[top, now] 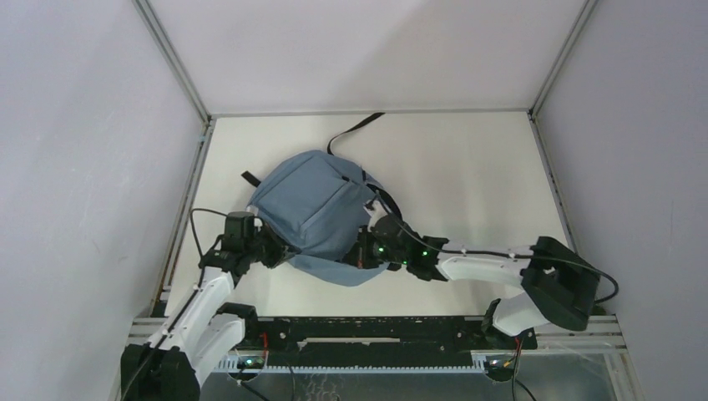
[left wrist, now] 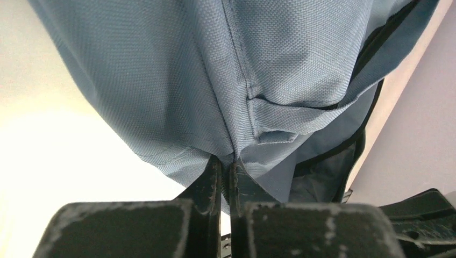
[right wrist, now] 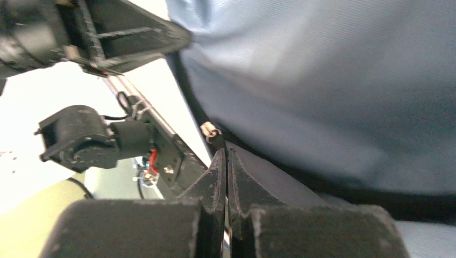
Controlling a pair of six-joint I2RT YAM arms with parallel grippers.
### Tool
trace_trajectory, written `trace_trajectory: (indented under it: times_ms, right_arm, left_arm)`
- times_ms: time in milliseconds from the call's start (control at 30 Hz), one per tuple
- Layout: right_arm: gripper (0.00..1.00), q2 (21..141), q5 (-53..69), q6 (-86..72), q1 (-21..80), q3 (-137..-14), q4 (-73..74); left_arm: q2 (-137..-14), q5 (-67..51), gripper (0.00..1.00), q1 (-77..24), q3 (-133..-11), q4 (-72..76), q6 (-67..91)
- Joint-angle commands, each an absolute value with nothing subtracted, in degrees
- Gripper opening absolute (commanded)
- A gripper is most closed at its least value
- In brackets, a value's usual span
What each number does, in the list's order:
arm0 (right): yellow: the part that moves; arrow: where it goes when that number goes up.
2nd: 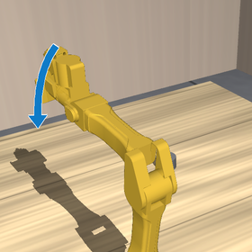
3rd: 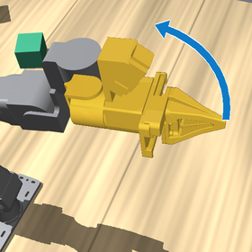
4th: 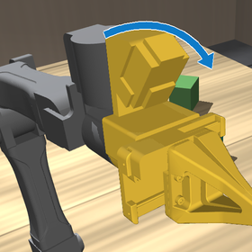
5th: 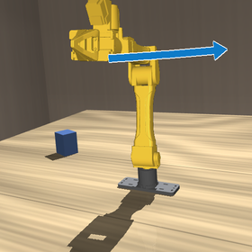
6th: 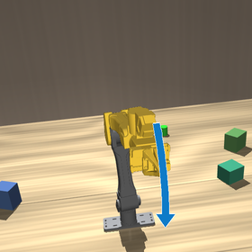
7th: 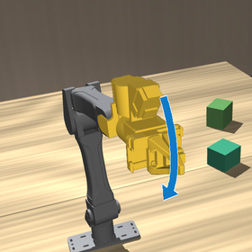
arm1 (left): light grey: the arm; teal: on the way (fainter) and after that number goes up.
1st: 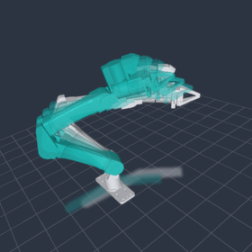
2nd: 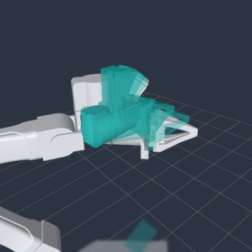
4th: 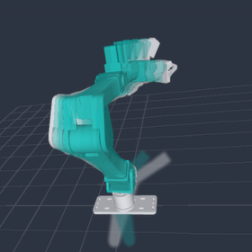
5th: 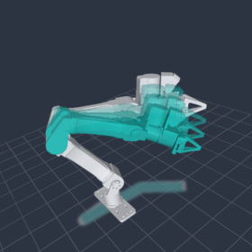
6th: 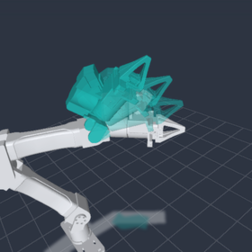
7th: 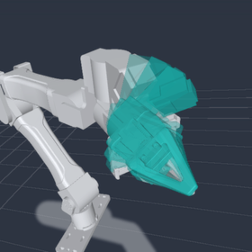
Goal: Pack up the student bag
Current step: Zip the student bag at the center of the board.
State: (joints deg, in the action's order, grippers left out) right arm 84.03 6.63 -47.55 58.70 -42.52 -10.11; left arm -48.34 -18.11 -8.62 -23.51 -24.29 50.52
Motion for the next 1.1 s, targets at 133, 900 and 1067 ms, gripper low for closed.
trace_trajectory:
  times_ms: [133, 900, 1067]
  right_arm:
    - [0.00, 69.41, -1.25, -48.32, 50.82, -30.38, -3.33]
    - [0.00, 61.30, -4.92, -42.12, 50.40, -37.47, 0.77]
    - [0.00, 64.88, -4.58, -43.89, 55.91, -38.22, -2.40]
  left_arm:
    - [-47.81, -12.90, 0.00, -2.48, -28.18, -30.11, 43.43]
    - [-65.50, -1.37, 0.07, -0.44, -52.73, -35.52, 31.61]
    - [-59.68, -10.77, 0.49, -2.41, -53.30, -34.75, 27.03]
